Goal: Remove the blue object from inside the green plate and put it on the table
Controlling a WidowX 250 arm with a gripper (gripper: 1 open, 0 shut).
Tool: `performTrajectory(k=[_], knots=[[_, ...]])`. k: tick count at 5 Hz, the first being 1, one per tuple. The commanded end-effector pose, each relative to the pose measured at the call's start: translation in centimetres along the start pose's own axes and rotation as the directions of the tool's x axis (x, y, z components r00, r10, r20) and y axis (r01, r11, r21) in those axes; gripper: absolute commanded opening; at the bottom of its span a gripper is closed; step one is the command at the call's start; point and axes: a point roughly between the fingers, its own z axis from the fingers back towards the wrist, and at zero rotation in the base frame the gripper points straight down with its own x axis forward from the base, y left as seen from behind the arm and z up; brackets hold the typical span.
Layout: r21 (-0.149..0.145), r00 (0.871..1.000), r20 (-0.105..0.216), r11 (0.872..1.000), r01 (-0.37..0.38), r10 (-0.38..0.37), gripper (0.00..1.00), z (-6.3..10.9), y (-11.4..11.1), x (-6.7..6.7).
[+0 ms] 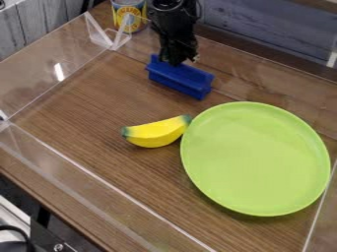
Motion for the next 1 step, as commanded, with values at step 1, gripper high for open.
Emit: performTrajectory(k=[1], knots=[[0.008,1.0,-0.004,1.0,-0.015,0.015,0.0,-0.06,1.54,-0.52]])
